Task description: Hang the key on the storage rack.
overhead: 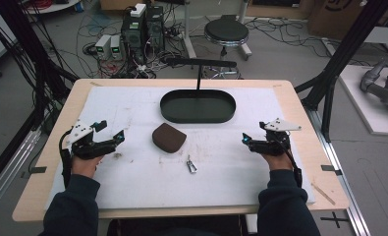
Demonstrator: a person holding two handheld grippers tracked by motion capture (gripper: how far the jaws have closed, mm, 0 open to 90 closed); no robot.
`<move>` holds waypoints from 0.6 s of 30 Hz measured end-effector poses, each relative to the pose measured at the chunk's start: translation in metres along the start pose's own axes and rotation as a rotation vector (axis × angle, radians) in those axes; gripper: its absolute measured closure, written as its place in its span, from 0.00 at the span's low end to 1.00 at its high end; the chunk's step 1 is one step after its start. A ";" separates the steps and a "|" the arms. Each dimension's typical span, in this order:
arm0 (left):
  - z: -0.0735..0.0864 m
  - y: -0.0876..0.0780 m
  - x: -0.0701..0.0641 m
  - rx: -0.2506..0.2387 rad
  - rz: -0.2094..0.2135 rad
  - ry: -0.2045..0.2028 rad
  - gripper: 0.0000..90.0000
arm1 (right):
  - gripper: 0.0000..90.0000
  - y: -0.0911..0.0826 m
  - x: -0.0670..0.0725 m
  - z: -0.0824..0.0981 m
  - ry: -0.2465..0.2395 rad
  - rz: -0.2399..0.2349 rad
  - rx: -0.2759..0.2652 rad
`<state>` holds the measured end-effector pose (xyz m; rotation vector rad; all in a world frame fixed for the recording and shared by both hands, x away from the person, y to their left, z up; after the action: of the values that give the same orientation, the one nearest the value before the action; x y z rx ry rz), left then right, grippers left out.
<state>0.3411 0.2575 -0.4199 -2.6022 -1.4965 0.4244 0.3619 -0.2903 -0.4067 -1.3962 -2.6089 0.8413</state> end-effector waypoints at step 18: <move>0.003 0.003 -0.004 0.030 0.006 0.005 0.23 | 0.22 0.007 0.022 -0.011 -0.010 -0.099 -0.036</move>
<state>0.3404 0.2526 -0.4223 -2.5843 -1.4691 0.4369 0.3580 -0.2649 -0.4049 -1.2612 -2.6887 0.7945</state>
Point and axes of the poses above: each handheld gripper's, and its own axes: y roughly forward along the jaws, z roughly out of its underside, x roughly to its left, the point moved 1 cm from there along y, roughly forward along the jaws, and after that the axes turned 8 degrees about -y, right-handed, at the moved point
